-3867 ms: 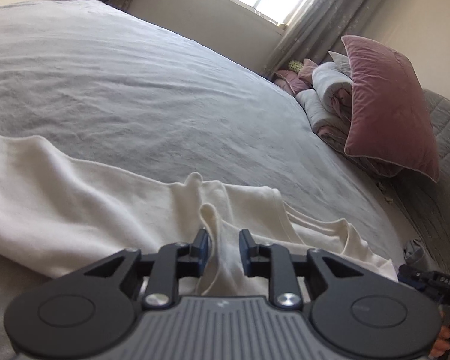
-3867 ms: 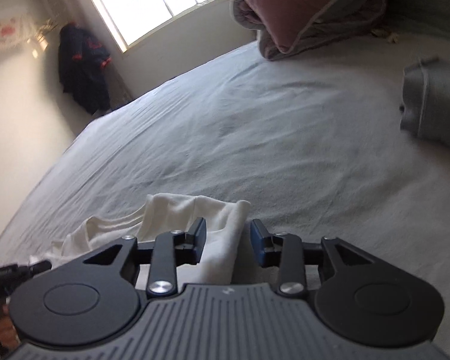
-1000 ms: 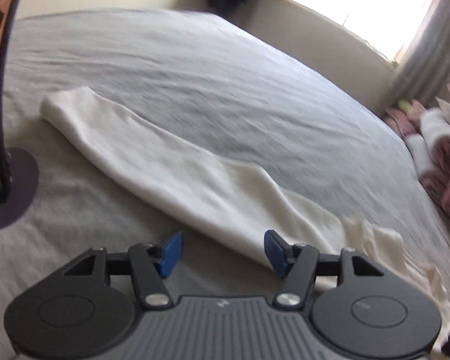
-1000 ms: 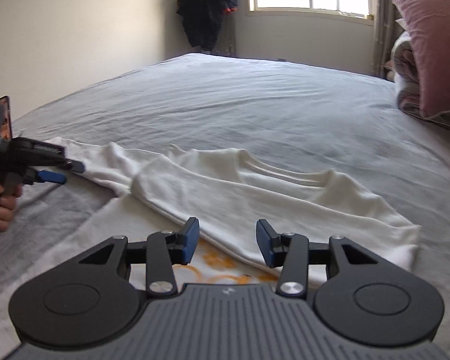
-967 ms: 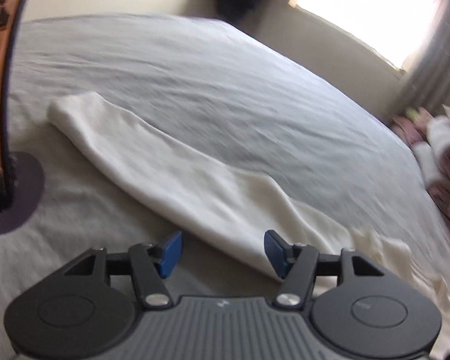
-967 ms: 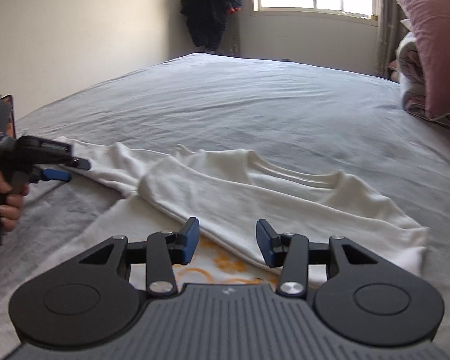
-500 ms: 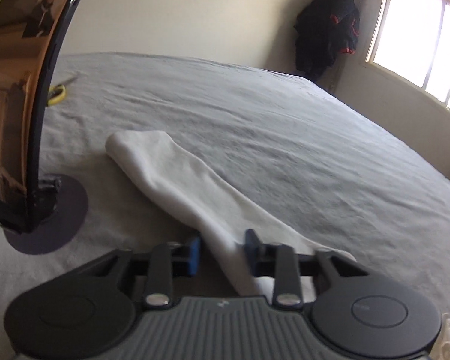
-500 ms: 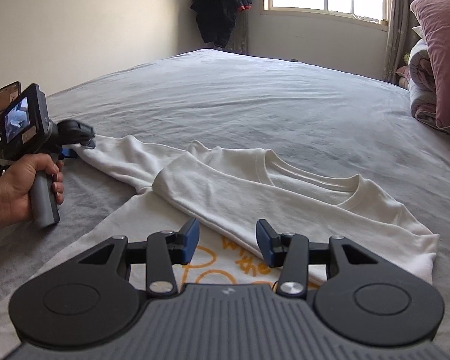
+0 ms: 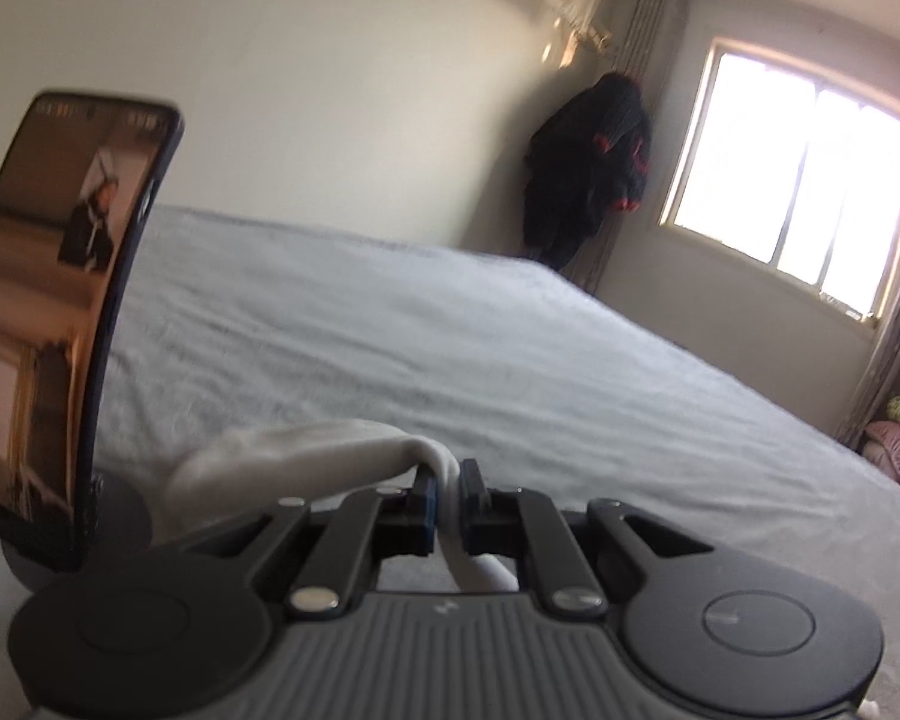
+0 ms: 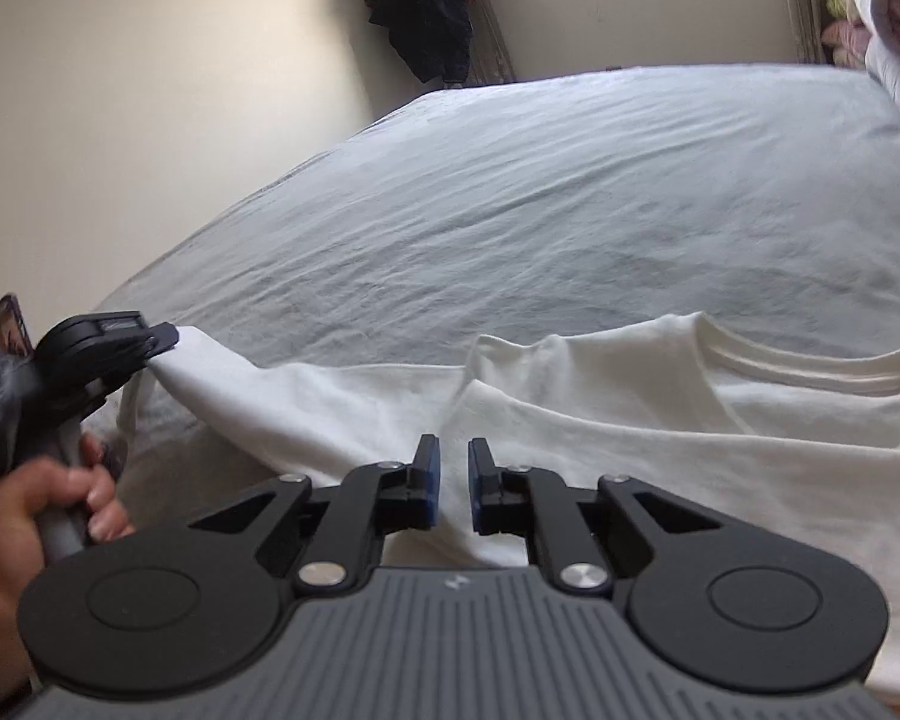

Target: Fold clothes

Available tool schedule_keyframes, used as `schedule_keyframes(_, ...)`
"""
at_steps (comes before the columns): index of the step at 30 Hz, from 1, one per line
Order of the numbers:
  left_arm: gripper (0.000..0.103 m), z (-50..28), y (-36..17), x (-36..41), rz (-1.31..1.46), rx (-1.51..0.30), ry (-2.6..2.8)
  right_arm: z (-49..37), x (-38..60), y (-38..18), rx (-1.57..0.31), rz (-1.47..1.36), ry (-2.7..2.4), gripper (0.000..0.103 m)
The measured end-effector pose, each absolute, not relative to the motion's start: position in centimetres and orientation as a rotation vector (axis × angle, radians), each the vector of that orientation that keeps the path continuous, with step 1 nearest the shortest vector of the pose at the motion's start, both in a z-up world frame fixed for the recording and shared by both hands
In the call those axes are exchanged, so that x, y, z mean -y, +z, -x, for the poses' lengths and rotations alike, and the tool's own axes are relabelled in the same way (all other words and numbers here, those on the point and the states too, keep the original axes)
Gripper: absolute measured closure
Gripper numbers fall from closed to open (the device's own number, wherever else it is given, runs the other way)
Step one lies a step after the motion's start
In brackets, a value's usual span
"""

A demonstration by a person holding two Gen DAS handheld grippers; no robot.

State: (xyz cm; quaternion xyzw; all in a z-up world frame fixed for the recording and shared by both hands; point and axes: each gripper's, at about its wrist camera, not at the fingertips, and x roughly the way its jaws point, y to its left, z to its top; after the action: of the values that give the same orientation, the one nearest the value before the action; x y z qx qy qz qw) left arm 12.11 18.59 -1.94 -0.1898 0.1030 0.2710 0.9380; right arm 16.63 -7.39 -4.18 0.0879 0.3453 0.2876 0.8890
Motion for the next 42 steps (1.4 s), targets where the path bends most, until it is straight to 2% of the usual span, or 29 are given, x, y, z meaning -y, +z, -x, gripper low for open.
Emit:
schedule_keyframes(2, 0.096, -11.9, -1.0, -17.7, 0.371, -0.161, 0.509, -17.8, 6.2, -5.6, -0.796, -0.188, 0.586, 0.097)
schedule_keyframes(3, 0.096, -11.7, -0.5, -17.2, 0.362, -0.137, 0.487, -18.1, 5.9, -6.2, -0.82, -0.191, 0.576, 0.102)
schedule_keyframes(7, 0.096, -11.0, 1.6, -14.7, 0.306, -0.051, 0.36, -18.6, 6.2, -6.4, -0.825, -0.254, 0.569, 0.102)
schedule_keyframes(8, 0.096, -10.9, 1.9, -13.9, 0.292, -0.045, 0.32, -18.6, 6.6, -6.1, -0.824, -0.267, 0.574, 0.098)
schedule_keyframes(9, 0.096, -10.9, 2.3, -13.2, 0.277, -0.038, 0.279, -18.4, 7.1, -5.8, -0.816, -0.288, 0.579, 0.083)
schedule_keyframes(13, 0.096, -10.9, 3.2, -10.2, 0.231, -0.033, 0.123, -17.9, 10.1, -4.4, -0.794, -0.381, 0.568, 0.076)
schedule_keyframes(15, 0.096, -11.1, 3.3, -8.7, 0.217, -0.048, 0.049, -17.7, 11.9, -3.9, -0.792, -0.4, 0.562, 0.057)
schedule_keyframes(25, 0.096, -11.8, 1.2, -1.2, 0.151, -0.167, -0.218, -15.3, 20.4, -2.4, -0.75, -0.421, 0.423, 0.057)
schedule_keyframes(38, 0.094, -13.9, -7.7, 2.9, 0.139, -0.603, -0.469, -13.8, 23.9, -0.7, -0.72, -0.336, 0.363, 0.056)
schedule_keyframes(39, 0.092, -14.2, -7.7, 2.6, 0.155, -0.634, -0.48, -13.9, 23.8, -0.5, -0.721, -0.327, 0.369, 0.054)
schedule_keyframes(41, 0.078, -14.4, -6.9, 1.9, 0.187, -0.681, -0.502, -14.0, 23.4, -0.1, -0.719, -0.305, 0.384, 0.052)
schedule_keyframes(42, 0.075, -14.3, -6.3, 1.3, 0.197, -0.705, -0.516, -14.1, 23.0, 0.1, -0.717, -0.294, 0.394, 0.052)
